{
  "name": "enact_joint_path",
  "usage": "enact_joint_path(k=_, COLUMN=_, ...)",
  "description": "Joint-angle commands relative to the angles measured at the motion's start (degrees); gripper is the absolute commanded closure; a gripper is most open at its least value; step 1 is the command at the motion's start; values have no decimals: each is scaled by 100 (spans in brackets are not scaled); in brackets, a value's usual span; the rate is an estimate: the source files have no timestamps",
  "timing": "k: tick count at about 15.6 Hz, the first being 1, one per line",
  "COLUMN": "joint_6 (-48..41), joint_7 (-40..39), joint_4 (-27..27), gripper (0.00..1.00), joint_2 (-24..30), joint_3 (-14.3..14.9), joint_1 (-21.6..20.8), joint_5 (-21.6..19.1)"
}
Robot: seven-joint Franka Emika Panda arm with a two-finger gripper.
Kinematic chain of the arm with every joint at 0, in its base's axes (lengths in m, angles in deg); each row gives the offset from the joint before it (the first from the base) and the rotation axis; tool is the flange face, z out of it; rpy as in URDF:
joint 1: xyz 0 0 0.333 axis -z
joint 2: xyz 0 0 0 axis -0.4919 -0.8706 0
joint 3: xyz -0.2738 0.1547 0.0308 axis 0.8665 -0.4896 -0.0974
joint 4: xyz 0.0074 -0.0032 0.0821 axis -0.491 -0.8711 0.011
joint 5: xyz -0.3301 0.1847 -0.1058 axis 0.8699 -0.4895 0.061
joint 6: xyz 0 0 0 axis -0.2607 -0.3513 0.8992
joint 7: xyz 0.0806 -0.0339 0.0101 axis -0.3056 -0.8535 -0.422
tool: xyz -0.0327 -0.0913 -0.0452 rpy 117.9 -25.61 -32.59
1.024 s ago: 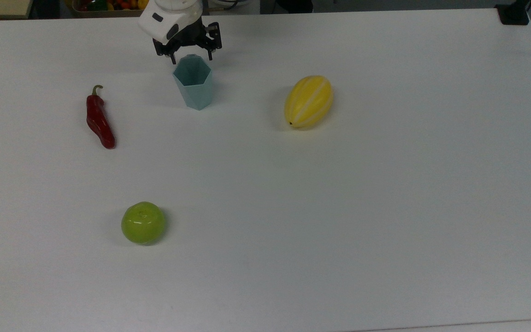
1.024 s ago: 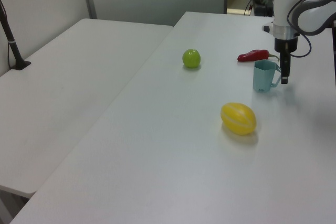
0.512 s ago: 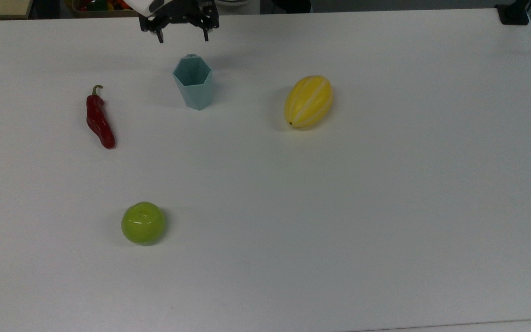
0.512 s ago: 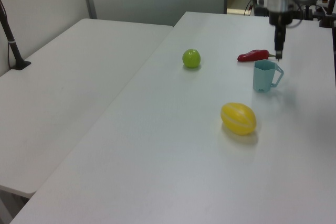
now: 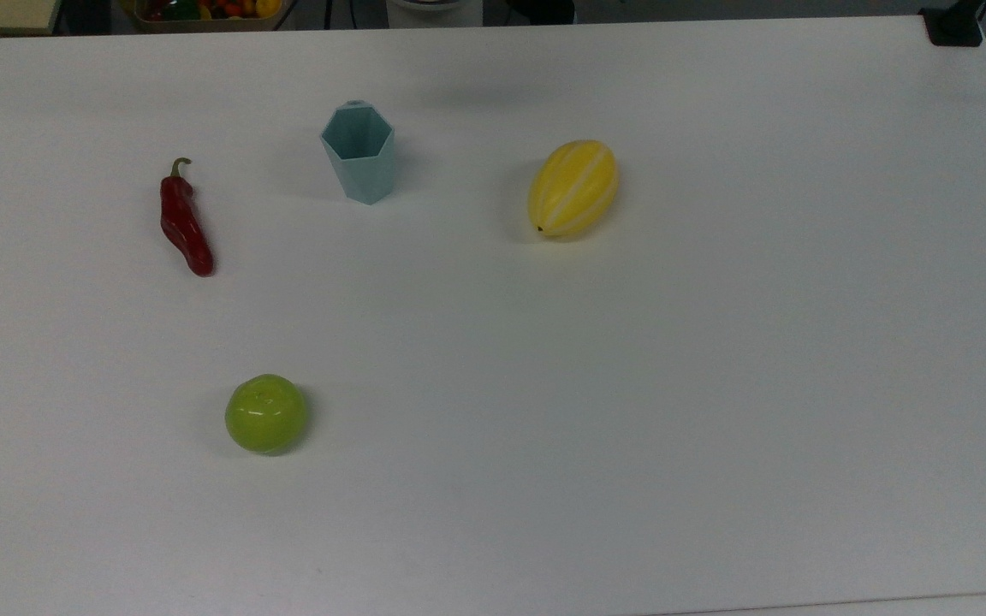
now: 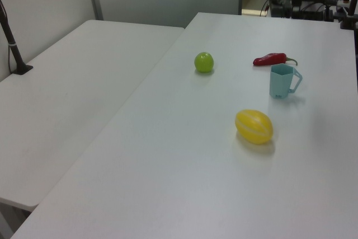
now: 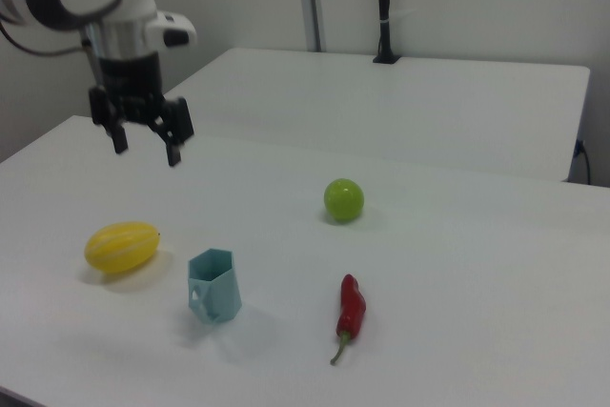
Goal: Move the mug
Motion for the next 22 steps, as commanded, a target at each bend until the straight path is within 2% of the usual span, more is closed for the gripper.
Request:
enact_joint_path(k=1, joint_6=-666, joint_7=482, joint_4=751, gripper=0, joint_2=-136, joint_3=-163, joint_1=-43, joint_5=-137)
enact_joint_path(k=4, joint_6=-623, joint_7=1388, joint_4=910, gripper=0, joint_2=-180, joint_3=-270, joint_1=-34, joint_5=-155)
enact_joint_path(k=6, joint_6=-570, joint_7=1469, joint_4=910, gripper=0, joint_2=-189, joint_3=-279, joint_1=-34, joint_5=-163)
enact_joint_path(k=9, joint_6=-98, joint_7=1364, joint_4=884, gripper=0, joint_2=-276, joint_3=-270, joint_1=-34, joint_5=-172)
enact_joint_path(k=13, joint_6=694, joint_7=1198, joint_4=884, gripper=0, joint_2=-505, joint_3=-270, joint_1=-34, joint_5=29)
enact_joint_path(k=16, joint_6=810, joint_7=662, joint_4=910, gripper=0, joint_2=-655, joint_3=-261, joint_1=-34, joint_5=30)
enact_joint_path(k=22, joint_6=810, joint_7=476, joint_4=884, gripper=0, joint_2=-637, joint_3=-252, joint_1=-25, joint_5=-14)
